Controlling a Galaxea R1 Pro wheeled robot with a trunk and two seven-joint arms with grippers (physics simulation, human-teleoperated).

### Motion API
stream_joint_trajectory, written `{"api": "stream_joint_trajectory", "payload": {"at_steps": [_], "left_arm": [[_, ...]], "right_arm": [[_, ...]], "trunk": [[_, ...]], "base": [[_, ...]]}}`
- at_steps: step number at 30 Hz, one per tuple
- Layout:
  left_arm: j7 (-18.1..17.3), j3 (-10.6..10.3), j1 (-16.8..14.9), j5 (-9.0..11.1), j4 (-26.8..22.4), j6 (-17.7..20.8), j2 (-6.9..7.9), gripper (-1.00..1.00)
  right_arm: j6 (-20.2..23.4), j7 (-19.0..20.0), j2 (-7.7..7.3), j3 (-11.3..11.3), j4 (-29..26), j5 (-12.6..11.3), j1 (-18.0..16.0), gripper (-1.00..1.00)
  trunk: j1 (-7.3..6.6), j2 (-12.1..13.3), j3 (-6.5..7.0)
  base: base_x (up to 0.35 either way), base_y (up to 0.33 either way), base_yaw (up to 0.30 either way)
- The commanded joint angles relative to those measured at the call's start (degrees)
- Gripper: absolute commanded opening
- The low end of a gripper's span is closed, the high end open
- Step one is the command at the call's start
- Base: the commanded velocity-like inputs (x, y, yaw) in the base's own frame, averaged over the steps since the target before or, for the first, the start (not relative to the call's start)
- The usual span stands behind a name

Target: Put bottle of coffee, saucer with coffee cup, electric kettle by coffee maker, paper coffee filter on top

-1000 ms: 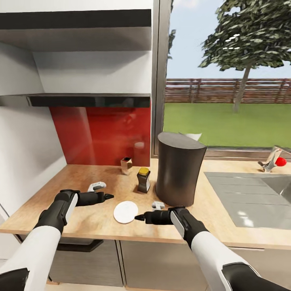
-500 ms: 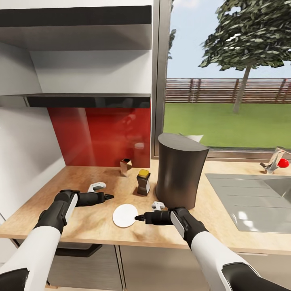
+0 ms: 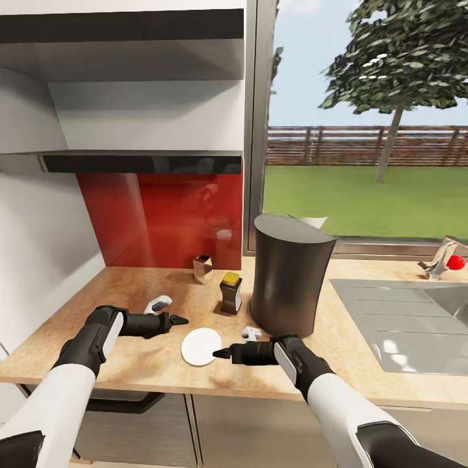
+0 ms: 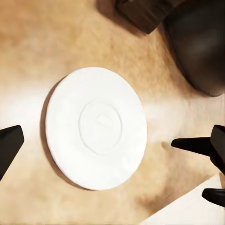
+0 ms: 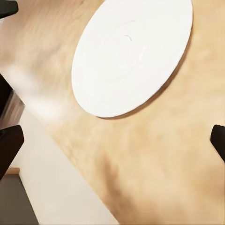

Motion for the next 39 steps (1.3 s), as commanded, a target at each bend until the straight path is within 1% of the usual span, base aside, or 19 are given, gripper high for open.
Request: {"api": "stream_joint_trajectory", "payload": {"at_steps": [1,3,4,6,12,16,21,26,32,39], "left_arm": [[-0.2,0.1,0.0,0.0,0.1,0.5,-0.02,1.0],[-0.2,0.1,0.0,0.0,0.9,0.5,-0.03,1.0],[-0.2,0.2,0.0,-0.1,2.3,0.5,-0.01,1.0],[-0.2,0.1,0.0,-0.2,3.1,0.5,-0.01,1.0],[-0.2,0.1,0.0,-0.4,4.3,0.4,-0.04,1.0],[-0.1,0.2,0.0,-0.6,6.6,0.4,0.04,1.0],[-0.2,0.2,0.3,-0.7,6.7,0.4,0.04,1.0],[-0.2,0.3,0.5,-0.5,6.8,0.4,0.08,1.0],[-0.3,0.2,2.1,-0.2,6.8,0.5,0.06,1.0],[-0.3,0.1,2.8,-0.2,6.8,0.5,-0.01,1.0]], "right_arm": [[0.5,0.0,0.0,0.1,0.0,-0.6,0.0,1.0],[0.5,0.2,0.0,0.1,0.3,-0.6,0.0,1.0],[0.5,0.3,0.0,0.1,1.6,-0.6,0.0,1.0],[0.5,0.3,0.0,0.1,2.3,-0.6,0.0,1.0],[0.5,0.3,0.0,0.1,2.7,-0.6,0.0,1.0],[0.4,0.4,0.0,0.1,3.3,-0.6,0.0,1.0],[0.4,0.4,0.0,0.1,3.5,-0.6,0.0,1.0],[0.4,0.5,0.0,0.1,3.6,-0.6,0.0,1.0],[0.4,2.8,0.0,0.1,5.8,-0.6,0.0,1.0],[0.4,3.0,0.0,0.1,6.1,-0.6,0.0,1.0]], "trunk": [[0.04,-0.1,-0.14],[0.04,-0.1,-0.14],[0.04,-0.1,-0.14],[0.04,-0.1,-0.14],[0.04,-0.1,-0.14],[0.04,-0.1,-0.14],[0.04,-0.1,-0.14],[0.04,-0.1,-0.14],[0.04,-0.1,-0.14],[0.04,-0.1,-0.14]], "base": [[0.031,0.0,0.0],[0.095,0.0,0.0],[0.22,0.0,0.0],[0.219,0.0,0.0],[0.165,0.0,0.0],[0.121,0.037,0.0],[0.163,0.157,0.0],[0.025,0.024,0.0],[0.002,0.002,0.0],[0.0,0.0,0.0]]}}
